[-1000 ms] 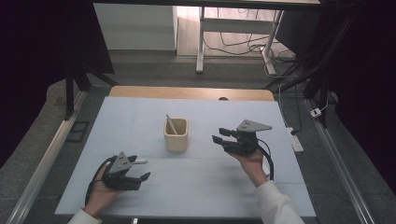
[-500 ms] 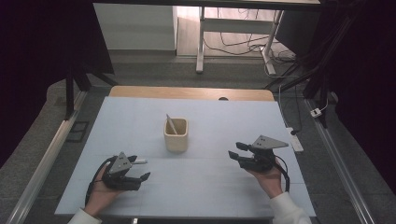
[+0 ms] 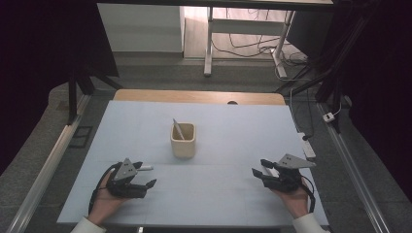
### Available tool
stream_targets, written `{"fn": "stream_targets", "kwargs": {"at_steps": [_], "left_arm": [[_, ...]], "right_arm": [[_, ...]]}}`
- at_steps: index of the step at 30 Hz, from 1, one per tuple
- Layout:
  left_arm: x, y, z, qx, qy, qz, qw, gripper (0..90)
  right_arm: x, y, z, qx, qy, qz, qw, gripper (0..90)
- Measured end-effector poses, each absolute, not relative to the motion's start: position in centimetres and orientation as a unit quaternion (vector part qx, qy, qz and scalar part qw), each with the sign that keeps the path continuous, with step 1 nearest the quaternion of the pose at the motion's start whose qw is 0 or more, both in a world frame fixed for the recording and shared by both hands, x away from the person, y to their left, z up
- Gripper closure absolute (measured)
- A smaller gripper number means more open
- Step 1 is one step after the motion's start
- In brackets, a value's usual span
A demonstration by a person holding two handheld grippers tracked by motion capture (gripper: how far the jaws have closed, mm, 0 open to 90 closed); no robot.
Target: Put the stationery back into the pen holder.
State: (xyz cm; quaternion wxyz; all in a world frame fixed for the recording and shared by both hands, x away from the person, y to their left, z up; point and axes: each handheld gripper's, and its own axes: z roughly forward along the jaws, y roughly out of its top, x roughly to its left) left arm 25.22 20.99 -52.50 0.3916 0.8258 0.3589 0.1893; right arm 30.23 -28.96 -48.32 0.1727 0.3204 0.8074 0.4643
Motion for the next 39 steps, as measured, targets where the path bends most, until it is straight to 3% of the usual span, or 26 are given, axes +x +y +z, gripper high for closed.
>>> {"fn": "stream_targets", "kwargs": {"at_steps": [15, 39], "left_arm": [[25.3, 21.1, -52.2, 0.826, 0.357, 0.194, 0.39, 18.2], [27.3, 23.4, -48.3, 0.847, 0.356, 0.18, 0.351, 18.5]], "right_arm": [[29.7, -29.3, -48.9, 0.31, 0.812, 0.463, 0.173, 44.6], [29.7, -29.4, -49.2, 0.31, 0.817, 0.453, 0.18, 44.2]]}}
